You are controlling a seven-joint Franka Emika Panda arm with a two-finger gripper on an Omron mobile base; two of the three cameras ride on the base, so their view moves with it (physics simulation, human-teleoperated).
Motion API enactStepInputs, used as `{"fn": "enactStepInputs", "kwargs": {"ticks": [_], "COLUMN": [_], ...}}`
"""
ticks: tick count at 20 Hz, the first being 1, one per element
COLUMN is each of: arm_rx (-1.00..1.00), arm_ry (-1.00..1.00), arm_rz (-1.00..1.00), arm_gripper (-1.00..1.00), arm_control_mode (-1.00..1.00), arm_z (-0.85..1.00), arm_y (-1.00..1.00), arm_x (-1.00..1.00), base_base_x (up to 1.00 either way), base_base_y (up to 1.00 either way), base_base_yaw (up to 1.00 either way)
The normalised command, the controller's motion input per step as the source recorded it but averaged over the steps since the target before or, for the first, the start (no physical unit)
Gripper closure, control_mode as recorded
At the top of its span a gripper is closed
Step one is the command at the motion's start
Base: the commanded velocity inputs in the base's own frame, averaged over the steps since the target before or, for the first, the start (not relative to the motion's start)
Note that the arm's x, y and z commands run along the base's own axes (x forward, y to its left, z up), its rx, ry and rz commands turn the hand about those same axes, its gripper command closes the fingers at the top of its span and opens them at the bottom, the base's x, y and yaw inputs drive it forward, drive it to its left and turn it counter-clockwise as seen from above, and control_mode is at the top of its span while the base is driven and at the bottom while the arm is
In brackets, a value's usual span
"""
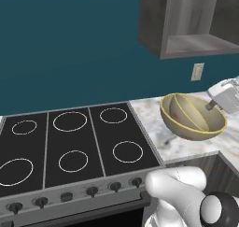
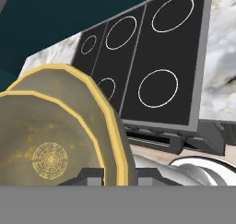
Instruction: Pick up the bowls on the counter and stack them on top of one another in the open cabinet. Place the smaller bowl on top of the larger bowl.
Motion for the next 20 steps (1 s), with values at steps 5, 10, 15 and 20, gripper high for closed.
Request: {"fn": "enactStepInputs", "kwargs": {"ticks": [5, 10, 15, 20], "arm_rx": [0.00, 0.02, 0.06, 0.06], "arm_ry": [0.03, 0.04, 0.03, 0.00], "arm_rz": [-0.26, -0.33, -0.35, -0.33], "arm_gripper": [1.00, 1.00, 1.00, 1.00], "arm_control_mode": [-1.00, -1.00, -1.00, -1.00], "arm_z": [0.53, 0.45, 0.37, 0.31], "arm_y": [-0.12, -0.26, -0.50, -0.50], "arm_x": [0.20, 0.08, 0.00, 0.00], "base_base_x": [0.00, 0.00, 0.00, 0.00], "base_base_y": [0.00, 0.00, 0.00, 0.00], "base_base_yaw": [0.00, 0.00, 0.00, 0.00]}}
